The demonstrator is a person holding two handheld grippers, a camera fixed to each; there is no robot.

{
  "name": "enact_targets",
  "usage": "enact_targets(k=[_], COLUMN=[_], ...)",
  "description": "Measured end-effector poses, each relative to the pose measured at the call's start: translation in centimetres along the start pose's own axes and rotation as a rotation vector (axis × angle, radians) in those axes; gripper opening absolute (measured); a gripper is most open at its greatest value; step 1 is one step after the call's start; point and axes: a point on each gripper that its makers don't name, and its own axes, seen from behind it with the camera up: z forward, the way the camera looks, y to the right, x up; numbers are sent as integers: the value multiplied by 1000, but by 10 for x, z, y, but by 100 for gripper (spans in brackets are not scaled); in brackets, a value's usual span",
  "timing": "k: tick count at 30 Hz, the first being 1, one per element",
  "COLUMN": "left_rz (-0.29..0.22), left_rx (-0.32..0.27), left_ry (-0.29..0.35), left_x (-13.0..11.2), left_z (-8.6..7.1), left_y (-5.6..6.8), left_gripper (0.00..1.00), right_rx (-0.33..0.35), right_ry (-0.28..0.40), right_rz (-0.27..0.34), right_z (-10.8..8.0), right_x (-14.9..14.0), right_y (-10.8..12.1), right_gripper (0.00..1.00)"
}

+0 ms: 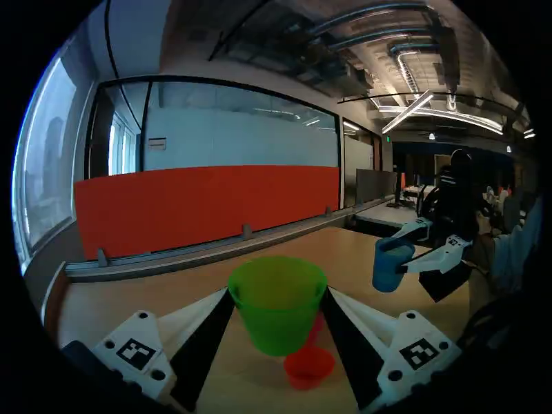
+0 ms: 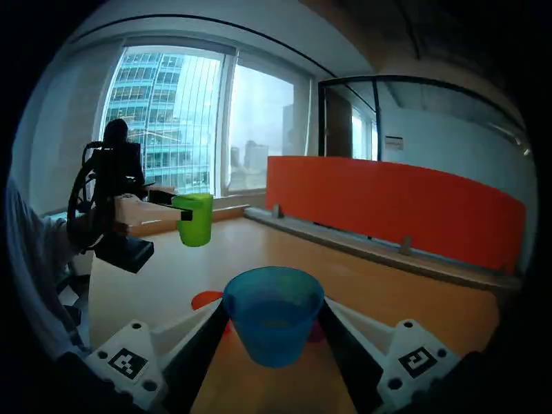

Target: Pour water

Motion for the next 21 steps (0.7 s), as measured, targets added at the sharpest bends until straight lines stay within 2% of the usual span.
enact_targets(k=[12, 21], left_rz=[14, 35], left_rx=[-23, -58], left_ry=[6, 0], left_x=[1, -3], left_z=[-3, -4], left_y=[6, 23], left_gripper=[87, 87], right_rx=[-3, 3], right_ry=[8, 16], right_rz=[-10, -46], right_z=[0, 1], right_x=[7, 18], right_y=[3, 7], right_gripper=[91, 91])
